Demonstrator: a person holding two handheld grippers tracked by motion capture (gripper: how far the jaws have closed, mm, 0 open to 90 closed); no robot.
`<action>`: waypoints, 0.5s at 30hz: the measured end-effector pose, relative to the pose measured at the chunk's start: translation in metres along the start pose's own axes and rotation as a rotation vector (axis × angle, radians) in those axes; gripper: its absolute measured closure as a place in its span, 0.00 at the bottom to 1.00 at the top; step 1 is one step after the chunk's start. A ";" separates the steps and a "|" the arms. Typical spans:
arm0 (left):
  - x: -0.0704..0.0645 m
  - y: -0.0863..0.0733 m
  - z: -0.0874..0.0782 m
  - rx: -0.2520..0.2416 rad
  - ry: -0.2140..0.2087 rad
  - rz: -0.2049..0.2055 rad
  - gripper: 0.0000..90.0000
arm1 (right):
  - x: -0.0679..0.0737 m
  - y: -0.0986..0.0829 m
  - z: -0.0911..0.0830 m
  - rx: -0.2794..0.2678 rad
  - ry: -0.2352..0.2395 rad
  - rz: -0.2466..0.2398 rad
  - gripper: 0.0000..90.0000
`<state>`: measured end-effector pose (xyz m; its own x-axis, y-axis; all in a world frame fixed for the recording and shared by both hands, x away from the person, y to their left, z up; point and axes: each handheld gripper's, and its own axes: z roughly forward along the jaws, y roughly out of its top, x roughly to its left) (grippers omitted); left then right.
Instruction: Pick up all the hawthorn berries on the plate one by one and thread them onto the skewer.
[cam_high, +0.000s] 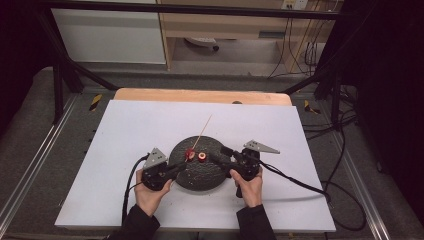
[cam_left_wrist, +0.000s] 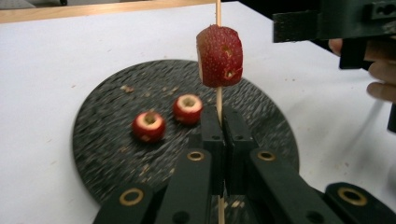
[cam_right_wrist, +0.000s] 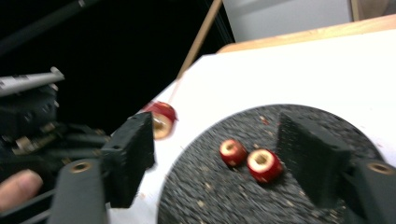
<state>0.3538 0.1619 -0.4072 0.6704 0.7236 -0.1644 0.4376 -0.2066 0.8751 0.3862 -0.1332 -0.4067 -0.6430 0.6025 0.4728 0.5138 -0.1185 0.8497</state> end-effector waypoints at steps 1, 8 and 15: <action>0.000 0.000 0.000 0.000 0.000 0.000 0.98 | 0.000 0.000 0.000 0.000 0.000 0.000 0.27; 0.015 -0.019 -0.025 0.032 0.014 0.026 0.98 | -0.007 0.000 -0.002 0.121 -0.061 -0.110 0.11; 0.025 -0.036 -0.039 0.061 0.020 0.045 0.98 | -0.013 0.000 0.004 0.242 -0.102 -0.152 0.06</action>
<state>0.3315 0.2126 -0.4249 0.6780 0.7259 -0.1160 0.4434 -0.2780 0.8521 0.3970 -0.1376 -0.4139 -0.6684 0.6769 0.3084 0.5448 0.1631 0.8226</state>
